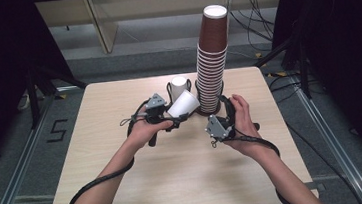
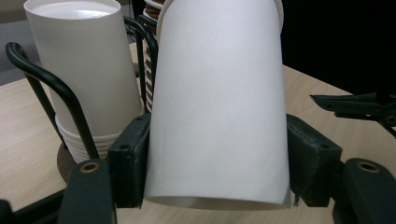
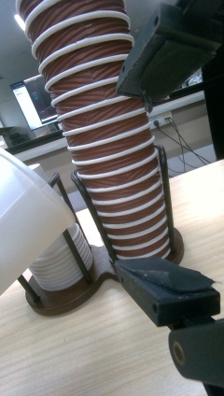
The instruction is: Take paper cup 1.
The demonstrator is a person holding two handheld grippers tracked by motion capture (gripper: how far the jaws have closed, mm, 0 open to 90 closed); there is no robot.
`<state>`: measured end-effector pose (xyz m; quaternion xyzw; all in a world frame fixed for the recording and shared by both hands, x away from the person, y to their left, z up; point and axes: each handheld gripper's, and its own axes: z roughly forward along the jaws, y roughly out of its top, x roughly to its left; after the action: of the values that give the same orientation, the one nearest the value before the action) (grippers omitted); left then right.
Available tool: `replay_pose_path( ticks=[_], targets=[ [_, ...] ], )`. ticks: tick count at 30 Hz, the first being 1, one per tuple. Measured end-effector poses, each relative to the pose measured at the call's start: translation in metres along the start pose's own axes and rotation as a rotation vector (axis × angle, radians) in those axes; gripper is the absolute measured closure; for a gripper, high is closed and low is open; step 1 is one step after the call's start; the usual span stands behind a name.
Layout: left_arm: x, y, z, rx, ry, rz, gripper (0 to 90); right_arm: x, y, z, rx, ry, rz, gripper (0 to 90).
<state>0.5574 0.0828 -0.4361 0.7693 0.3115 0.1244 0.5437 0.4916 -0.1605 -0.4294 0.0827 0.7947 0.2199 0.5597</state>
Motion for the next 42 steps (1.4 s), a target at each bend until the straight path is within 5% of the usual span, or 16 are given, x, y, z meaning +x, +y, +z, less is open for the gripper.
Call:
replay_pose_path(
  ticks=[6, 16, 25, 31, 38, 42],
  targets=[
    [0.001, -0.003, -0.003, -0.018, 0.007, -0.007, 33.1, -0.003, -0.001, 0.001, -0.003, 0.013, 0.065, 15.0],
    [0.0, -0.01, -0.004, -0.052, 0.022, -0.025, 32.9, -0.002, 0.0, 0.006, -0.044, 0.082, 0.391, 15.2],
    [-0.002, -0.015, -0.003, -0.084, 0.034, -0.039, 32.9, -0.004, -0.004, 0.012, -0.075, 0.118, 0.598, 15.3],
    [-0.005, -0.017, 0.0, -0.098, 0.045, -0.041, 32.9, -0.004, -0.004, 0.014, -0.094, 0.141, 0.684, 15.3],
    [-0.006, -0.019, 0.001, -0.105, 0.053, -0.04, 32.9, -0.006, -0.004, 0.017, -0.13, 0.183, 0.869, 16.0],
    [-0.006, -0.02, 0.001, -0.109, 0.056, -0.041, 32.8, -0.006, -0.002, 0.016, -0.125, 0.18, 0.888, 16.7]
  ],
)
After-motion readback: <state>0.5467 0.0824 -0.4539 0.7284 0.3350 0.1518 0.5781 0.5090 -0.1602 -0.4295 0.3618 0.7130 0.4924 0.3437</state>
